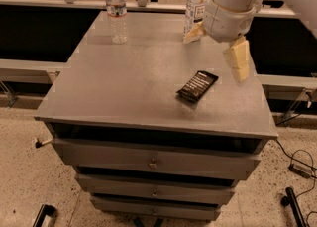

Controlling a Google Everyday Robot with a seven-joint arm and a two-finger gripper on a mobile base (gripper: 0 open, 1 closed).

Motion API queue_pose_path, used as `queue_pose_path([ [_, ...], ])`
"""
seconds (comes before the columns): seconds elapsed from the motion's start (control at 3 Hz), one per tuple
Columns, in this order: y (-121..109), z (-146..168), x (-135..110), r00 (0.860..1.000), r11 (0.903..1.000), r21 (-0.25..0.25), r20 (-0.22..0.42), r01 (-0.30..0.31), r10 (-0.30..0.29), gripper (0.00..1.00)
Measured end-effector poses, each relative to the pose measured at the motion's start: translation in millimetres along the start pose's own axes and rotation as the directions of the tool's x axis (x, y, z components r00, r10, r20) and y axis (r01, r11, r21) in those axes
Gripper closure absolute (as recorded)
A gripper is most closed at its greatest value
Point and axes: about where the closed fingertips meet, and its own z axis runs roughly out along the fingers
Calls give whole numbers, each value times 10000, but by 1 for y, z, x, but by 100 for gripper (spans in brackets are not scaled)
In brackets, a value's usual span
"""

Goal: Move rxbar chocolate near water bottle

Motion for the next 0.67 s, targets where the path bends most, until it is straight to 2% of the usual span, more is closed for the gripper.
queue_pose_path([
  [0.33,-20,25,4,9928,9932,-167,358,1151,-1145,0],
  [0.67,-25,48,6,9829,9834,-224,435,1799,-1789,0],
])
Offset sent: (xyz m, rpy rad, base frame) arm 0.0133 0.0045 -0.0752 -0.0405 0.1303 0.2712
